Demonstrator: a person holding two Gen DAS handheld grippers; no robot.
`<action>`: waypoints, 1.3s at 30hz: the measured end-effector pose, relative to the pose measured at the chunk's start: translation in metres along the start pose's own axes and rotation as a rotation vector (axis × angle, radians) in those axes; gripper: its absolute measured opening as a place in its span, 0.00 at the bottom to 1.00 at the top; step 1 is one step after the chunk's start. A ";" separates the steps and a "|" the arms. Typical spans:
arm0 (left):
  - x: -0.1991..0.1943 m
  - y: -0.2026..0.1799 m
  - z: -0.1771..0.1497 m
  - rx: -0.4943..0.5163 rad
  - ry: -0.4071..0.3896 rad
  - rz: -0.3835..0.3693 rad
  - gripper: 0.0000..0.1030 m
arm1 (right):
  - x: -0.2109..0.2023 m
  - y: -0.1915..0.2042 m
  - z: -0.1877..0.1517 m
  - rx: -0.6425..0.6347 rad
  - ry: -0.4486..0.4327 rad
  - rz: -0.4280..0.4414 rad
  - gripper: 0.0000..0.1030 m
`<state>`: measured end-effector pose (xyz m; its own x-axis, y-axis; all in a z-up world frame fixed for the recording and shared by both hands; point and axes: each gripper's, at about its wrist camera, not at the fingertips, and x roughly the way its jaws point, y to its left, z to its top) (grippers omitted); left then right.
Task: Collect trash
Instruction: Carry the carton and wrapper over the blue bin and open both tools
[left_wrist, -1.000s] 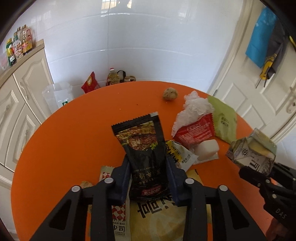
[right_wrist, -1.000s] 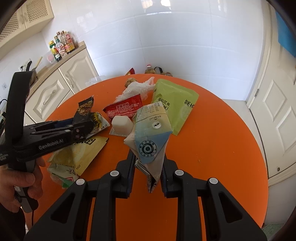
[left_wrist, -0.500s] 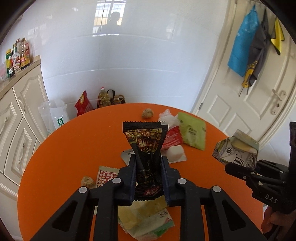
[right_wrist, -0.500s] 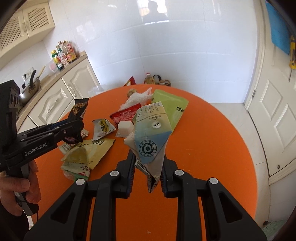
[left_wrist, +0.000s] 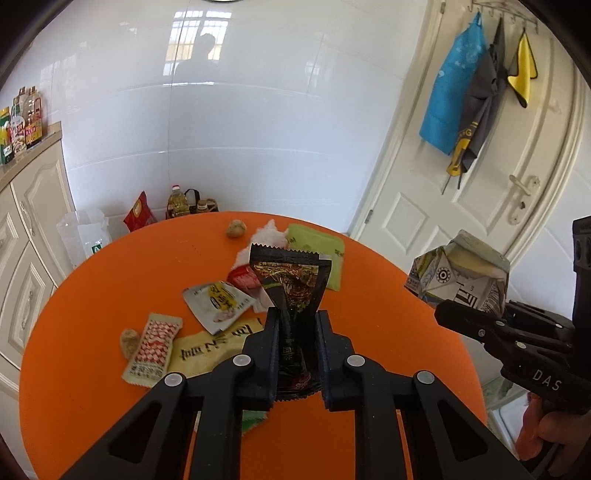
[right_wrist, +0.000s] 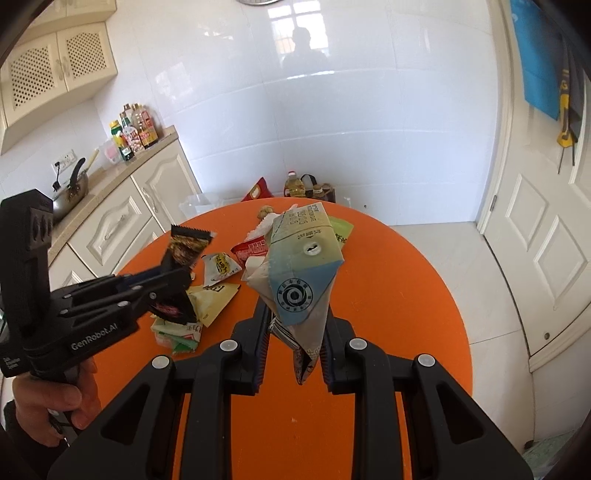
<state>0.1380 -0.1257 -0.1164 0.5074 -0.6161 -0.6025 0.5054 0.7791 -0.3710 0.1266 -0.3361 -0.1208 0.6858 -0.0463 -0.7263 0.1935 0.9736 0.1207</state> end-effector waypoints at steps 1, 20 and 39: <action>-0.006 -0.003 -0.004 0.005 -0.007 -0.006 0.13 | -0.004 -0.001 -0.001 0.001 -0.004 -0.001 0.23; -0.053 -0.141 0.001 0.225 -0.106 -0.283 0.13 | -0.161 -0.109 -0.034 0.152 -0.196 -0.242 0.23; 0.094 -0.275 -0.074 0.427 0.315 -0.440 0.13 | -0.148 -0.289 -0.190 0.501 0.044 -0.419 0.23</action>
<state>-0.0041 -0.3893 -0.1234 -0.0023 -0.7508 -0.6605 0.8813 0.3106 -0.3562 -0.1636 -0.5681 -0.1769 0.4542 -0.3797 -0.8060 0.7487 0.6529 0.1144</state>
